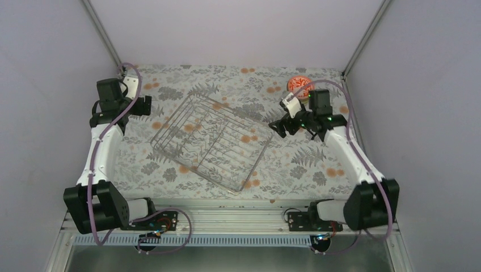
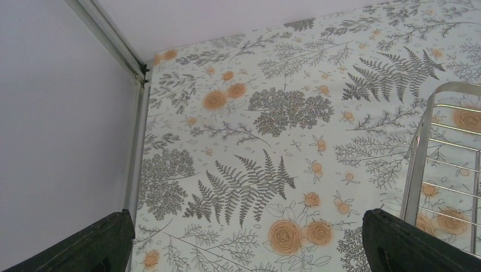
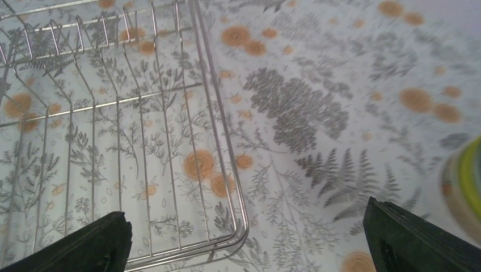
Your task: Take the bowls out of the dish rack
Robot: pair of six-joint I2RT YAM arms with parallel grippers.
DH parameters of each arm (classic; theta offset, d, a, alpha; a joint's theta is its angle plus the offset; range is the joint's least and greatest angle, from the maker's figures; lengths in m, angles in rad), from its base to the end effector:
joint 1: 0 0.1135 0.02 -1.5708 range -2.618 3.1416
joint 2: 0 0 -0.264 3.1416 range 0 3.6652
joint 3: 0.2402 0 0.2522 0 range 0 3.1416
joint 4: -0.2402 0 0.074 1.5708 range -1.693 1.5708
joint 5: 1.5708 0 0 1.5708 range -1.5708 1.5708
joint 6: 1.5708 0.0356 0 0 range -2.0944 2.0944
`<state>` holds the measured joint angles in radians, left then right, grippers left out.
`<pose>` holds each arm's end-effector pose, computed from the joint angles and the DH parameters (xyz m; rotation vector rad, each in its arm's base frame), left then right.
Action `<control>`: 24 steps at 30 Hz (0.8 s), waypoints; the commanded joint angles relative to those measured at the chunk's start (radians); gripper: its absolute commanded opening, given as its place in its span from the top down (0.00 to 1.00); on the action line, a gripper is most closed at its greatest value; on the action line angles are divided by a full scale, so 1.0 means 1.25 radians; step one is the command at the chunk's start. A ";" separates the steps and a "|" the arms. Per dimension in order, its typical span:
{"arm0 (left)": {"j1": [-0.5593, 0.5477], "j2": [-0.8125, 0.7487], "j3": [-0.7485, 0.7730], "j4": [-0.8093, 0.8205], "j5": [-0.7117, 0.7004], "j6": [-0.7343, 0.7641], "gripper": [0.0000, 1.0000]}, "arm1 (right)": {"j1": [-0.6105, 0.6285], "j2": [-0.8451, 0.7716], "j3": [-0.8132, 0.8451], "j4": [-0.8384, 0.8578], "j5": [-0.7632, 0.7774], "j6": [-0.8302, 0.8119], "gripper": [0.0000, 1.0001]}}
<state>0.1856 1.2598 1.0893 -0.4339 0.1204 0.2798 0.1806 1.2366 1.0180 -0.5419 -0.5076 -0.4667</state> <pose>0.2767 0.0476 0.3203 0.1709 2.1666 0.1354 0.2543 0.0640 0.2959 -0.9484 2.0440 0.4381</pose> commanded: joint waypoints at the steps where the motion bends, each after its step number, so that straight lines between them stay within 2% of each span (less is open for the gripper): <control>1: 0.018 -0.018 -0.018 0.050 0.001 -0.023 0.00 | 0.001 0.088 0.044 -0.093 -0.063 -0.012 0.00; 7: 0.031 -0.036 -0.031 0.061 0.017 -0.023 0.00 | 0.019 0.082 0.024 -0.094 0.000 -0.034 0.00; 9: 0.031 -0.032 -0.033 0.061 0.018 -0.024 0.00 | 0.024 0.095 0.028 -0.096 0.002 -0.045 0.03; 13: 0.030 -0.029 -0.037 0.056 0.035 -0.024 0.00 | 0.045 0.153 0.059 -0.107 0.047 -0.067 0.17; 16: 0.031 -0.034 -0.044 0.057 0.040 -0.024 0.00 | 0.082 0.197 0.087 -0.085 0.135 -0.076 0.18; 24: 0.031 -0.020 -0.044 0.055 0.050 -0.021 0.00 | 0.164 0.410 0.362 -0.152 0.200 -0.101 0.19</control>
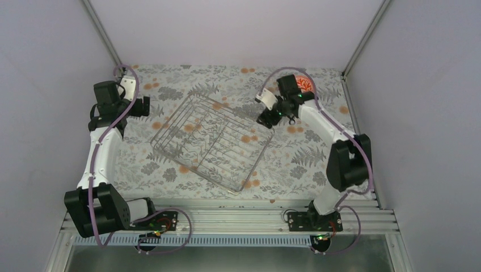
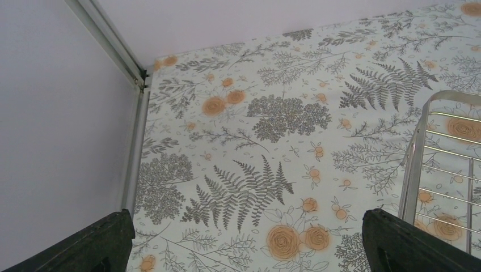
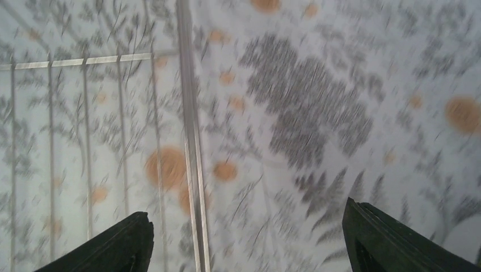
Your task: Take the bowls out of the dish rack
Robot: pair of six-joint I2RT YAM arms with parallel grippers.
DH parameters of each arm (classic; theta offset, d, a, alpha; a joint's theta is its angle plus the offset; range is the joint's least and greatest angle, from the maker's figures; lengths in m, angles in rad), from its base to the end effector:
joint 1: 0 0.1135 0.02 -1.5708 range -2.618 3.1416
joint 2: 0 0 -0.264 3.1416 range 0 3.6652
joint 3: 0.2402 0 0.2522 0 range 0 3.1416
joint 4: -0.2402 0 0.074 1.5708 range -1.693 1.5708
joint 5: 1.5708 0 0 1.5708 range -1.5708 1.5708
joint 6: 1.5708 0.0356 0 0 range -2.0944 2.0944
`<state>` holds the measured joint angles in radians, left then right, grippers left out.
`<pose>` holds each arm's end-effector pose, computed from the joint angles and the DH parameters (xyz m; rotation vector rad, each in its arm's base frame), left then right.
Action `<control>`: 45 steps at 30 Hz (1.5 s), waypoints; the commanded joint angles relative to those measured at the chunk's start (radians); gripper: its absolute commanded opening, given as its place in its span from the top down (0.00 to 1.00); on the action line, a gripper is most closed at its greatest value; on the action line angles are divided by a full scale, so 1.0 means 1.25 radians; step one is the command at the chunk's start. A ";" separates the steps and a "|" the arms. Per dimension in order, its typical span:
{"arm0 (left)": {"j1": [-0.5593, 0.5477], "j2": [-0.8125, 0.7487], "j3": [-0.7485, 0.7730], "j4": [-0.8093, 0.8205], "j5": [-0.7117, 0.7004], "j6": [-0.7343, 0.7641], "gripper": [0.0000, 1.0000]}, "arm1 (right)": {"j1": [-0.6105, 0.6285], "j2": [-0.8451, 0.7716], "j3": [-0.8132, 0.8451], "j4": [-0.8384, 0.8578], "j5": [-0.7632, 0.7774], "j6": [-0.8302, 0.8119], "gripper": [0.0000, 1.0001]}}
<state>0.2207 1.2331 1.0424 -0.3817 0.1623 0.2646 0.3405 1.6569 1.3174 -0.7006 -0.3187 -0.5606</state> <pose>0.2707 0.0548 0.3160 0.1415 2.1321 0.1111 0.3245 0.1268 0.2585 -1.2164 2.2578 0.3328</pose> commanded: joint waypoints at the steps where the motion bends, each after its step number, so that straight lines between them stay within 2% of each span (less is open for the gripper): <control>1: 0.003 0.001 -0.008 0.013 0.016 -0.009 0.00 | 0.046 0.101 0.158 -0.036 0.054 -0.026 0.19; 6: 0.002 0.007 -0.008 0.013 0.014 -0.009 0.00 | 0.073 0.259 0.369 -0.092 0.104 0.002 0.22; 9: 0.003 0.008 -0.008 0.011 0.013 -0.009 0.00 | 0.083 0.319 0.436 -0.107 0.099 0.027 0.27; 17: 0.002 0.022 -0.007 0.007 0.016 -0.012 0.00 | 0.135 0.352 0.447 -0.081 0.151 0.086 0.35; 26: 0.003 0.022 -0.011 0.002 0.018 -0.011 0.00 | 0.182 0.373 0.499 -0.102 0.173 0.145 0.49; 38: 0.003 0.025 -0.011 -0.003 0.025 -0.010 0.00 | 0.211 0.419 0.550 -0.128 0.195 0.161 0.51; 45: 0.003 0.021 -0.016 -0.006 0.029 -0.010 0.00 | 0.212 0.462 0.574 -0.129 0.224 0.162 0.61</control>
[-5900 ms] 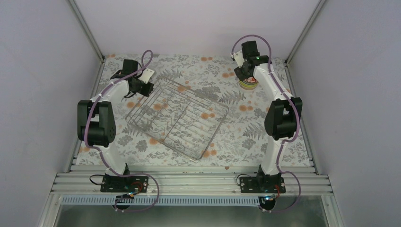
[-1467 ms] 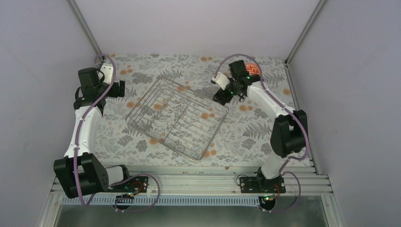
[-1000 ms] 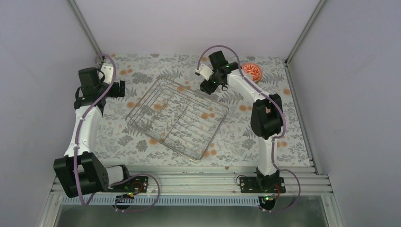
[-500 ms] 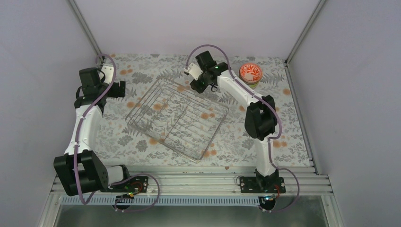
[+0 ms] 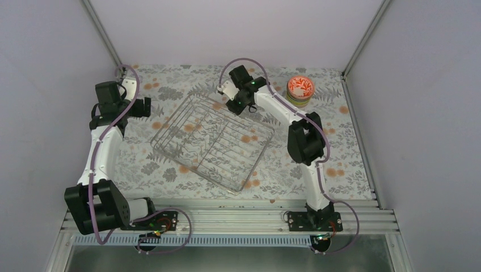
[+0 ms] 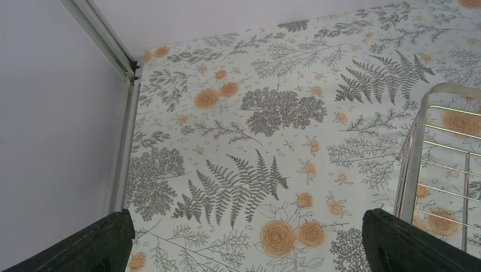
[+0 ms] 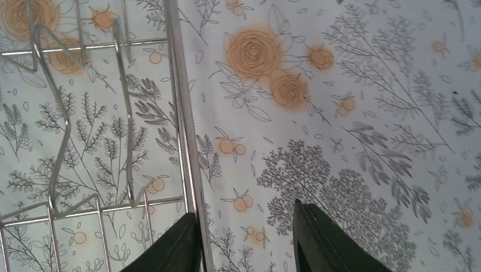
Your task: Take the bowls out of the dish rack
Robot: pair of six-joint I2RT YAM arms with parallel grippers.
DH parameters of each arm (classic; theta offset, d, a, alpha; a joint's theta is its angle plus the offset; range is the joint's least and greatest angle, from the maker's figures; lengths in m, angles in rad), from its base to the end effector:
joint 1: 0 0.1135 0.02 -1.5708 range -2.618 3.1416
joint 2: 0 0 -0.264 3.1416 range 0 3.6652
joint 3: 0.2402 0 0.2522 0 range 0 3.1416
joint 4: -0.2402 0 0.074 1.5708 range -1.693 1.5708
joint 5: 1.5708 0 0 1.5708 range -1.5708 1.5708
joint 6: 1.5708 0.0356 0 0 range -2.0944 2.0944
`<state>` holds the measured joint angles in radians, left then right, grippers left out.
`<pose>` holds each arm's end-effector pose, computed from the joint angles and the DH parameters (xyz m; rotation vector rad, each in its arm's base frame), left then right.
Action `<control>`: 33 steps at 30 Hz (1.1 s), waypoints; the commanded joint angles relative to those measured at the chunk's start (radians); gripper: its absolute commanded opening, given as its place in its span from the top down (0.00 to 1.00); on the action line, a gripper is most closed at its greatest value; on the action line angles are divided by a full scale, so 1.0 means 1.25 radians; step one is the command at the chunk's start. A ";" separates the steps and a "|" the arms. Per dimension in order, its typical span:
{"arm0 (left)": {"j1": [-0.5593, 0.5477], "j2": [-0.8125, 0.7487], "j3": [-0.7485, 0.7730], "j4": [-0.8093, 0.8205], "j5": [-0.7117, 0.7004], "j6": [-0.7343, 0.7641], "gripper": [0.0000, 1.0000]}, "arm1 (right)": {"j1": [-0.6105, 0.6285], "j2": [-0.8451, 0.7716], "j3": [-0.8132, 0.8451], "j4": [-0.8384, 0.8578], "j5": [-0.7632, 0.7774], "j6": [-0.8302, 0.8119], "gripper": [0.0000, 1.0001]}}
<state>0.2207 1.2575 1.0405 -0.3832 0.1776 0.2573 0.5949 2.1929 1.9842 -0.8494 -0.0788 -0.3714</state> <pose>0.2753 0.0553 0.3089 0.1409 2.1568 0.0828 0.3957 0.2711 0.2406 -1.2483 2.3208 0.1802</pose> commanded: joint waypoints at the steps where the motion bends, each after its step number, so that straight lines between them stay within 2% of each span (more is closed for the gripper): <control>1: 0.003 0.000 -0.014 -0.005 0.016 -0.005 0.00 | 0.009 0.039 0.046 -0.009 0.037 0.013 0.64; 3: 0.003 -0.001 -0.012 -0.006 0.019 -0.005 0.00 | 0.009 0.046 0.057 -0.009 0.043 0.022 0.71; 6: 0.003 0.001 -0.011 -0.008 0.022 -0.005 0.00 | 0.009 0.054 0.076 -0.008 0.061 0.044 0.95; 7: 0.003 0.002 -0.011 -0.010 0.022 -0.005 0.00 | 0.009 0.054 0.080 -0.007 0.068 0.050 0.96; 14: 0.003 0.004 -0.007 -0.011 0.027 -0.005 0.00 | -0.004 0.062 0.144 -0.024 0.110 0.107 0.96; 20: 0.002 0.002 -0.005 -0.016 0.031 -0.004 0.00 | -0.064 0.060 0.154 -0.012 0.159 0.168 0.96; 33: 0.003 0.010 0.000 -0.021 0.034 -0.004 0.00 | -0.233 0.051 0.185 0.000 0.088 0.233 0.96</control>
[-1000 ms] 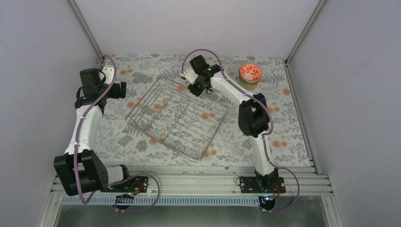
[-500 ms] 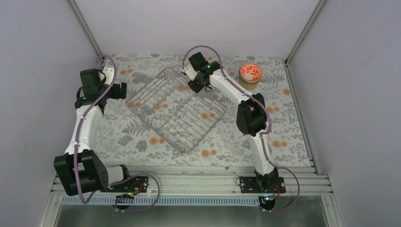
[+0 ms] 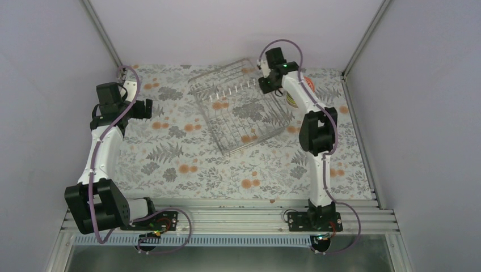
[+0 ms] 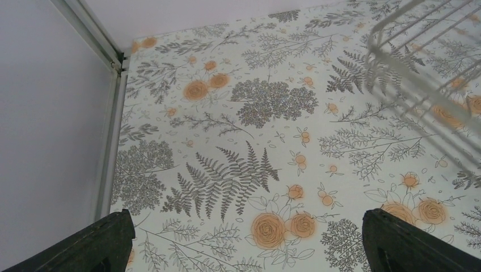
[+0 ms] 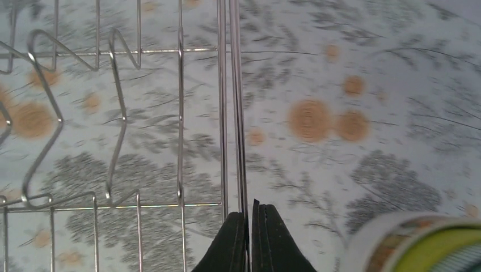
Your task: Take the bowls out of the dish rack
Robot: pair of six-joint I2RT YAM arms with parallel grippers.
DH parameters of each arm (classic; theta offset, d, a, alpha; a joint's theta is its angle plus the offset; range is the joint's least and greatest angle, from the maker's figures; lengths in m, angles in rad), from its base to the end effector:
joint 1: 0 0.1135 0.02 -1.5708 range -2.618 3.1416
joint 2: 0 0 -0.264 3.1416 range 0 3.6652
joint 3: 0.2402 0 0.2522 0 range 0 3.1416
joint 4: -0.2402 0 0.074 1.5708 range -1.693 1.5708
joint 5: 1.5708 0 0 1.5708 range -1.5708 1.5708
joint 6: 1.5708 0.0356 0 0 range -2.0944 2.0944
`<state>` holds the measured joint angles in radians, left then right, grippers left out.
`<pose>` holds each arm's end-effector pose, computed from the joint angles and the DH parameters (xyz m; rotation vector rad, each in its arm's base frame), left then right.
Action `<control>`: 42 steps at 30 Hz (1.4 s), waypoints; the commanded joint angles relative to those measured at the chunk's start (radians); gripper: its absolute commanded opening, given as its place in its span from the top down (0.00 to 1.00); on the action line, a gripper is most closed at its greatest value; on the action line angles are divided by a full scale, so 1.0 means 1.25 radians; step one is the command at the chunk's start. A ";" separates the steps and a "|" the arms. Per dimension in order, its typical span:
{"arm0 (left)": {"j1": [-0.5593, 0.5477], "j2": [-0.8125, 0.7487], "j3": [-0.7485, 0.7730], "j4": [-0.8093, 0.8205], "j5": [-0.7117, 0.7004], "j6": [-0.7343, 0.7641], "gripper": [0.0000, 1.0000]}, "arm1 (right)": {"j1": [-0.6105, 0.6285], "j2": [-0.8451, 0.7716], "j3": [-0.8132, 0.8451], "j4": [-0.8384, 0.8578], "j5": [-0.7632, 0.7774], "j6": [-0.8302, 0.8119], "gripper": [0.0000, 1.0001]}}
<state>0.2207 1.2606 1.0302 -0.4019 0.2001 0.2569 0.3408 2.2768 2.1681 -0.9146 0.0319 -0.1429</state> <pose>0.2742 0.0543 0.3030 0.1508 2.1838 0.0489 0.4701 0.1655 0.2539 -0.6099 2.5209 0.0308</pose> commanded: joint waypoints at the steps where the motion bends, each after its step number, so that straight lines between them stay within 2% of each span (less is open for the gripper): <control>1: 0.002 0.008 0.009 -0.006 0.015 -0.004 0.00 | -0.033 -0.018 0.033 0.055 -0.003 0.057 0.96; 8: 0.002 0.007 0.015 -0.014 0.021 -0.005 0.00 | -0.039 -0.029 0.011 0.051 -0.061 0.055 0.96; 10: 0.003 0.007 0.015 -0.014 0.021 -0.004 0.00 | -0.039 -0.036 0.004 0.049 -0.079 0.042 0.90; 12: 0.003 0.008 0.015 -0.014 0.022 -0.004 0.00 | -0.039 -0.044 0.000 0.048 -0.096 0.031 0.77; 13: 0.003 0.009 0.015 -0.014 0.022 -0.004 0.00 | -0.039 -0.046 0.001 0.045 -0.103 0.024 0.73; 17: 0.002 0.009 0.016 -0.014 0.021 -0.004 0.00 | -0.035 -0.077 -0.014 0.028 -0.168 -0.034 0.64; 21: 0.002 0.011 0.014 -0.011 0.019 -0.003 0.00 | 0.007 -0.130 -0.072 -0.024 -0.231 -0.150 0.60; 23: 0.003 0.009 0.014 -0.010 0.018 -0.003 0.00 | 0.030 -0.189 -0.150 -0.005 -0.222 -0.199 0.62; 25: 0.003 0.010 0.015 -0.011 0.017 -0.003 0.00 | 0.049 -0.257 -0.226 0.022 -0.217 -0.241 0.78; 26: 0.003 0.010 0.015 -0.010 0.016 -0.003 0.00 | 0.057 -0.293 -0.249 0.013 -0.223 -0.271 0.80; 29: 0.002 0.012 0.017 -0.012 0.011 -0.001 0.00 | 0.081 -0.352 -0.284 -0.077 -0.267 -0.349 0.66; 32: 0.002 0.013 0.017 -0.008 0.011 0.002 0.00 | 0.102 -0.407 -0.322 -0.120 -0.306 -0.394 0.61; 38: 0.003 0.016 0.017 -0.007 0.005 0.004 0.00 | 0.196 -0.392 -0.367 -0.215 -0.300 -0.438 0.64; 42: 0.003 0.009 0.010 -0.003 0.003 0.006 0.00 | 0.263 -0.374 -0.408 -0.179 -0.240 -0.427 0.61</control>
<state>0.2207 1.2797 1.0313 -0.4206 0.2104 0.2577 0.5941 1.7733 1.7046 -1.1191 -0.3134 -0.6472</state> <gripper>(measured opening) 0.998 0.386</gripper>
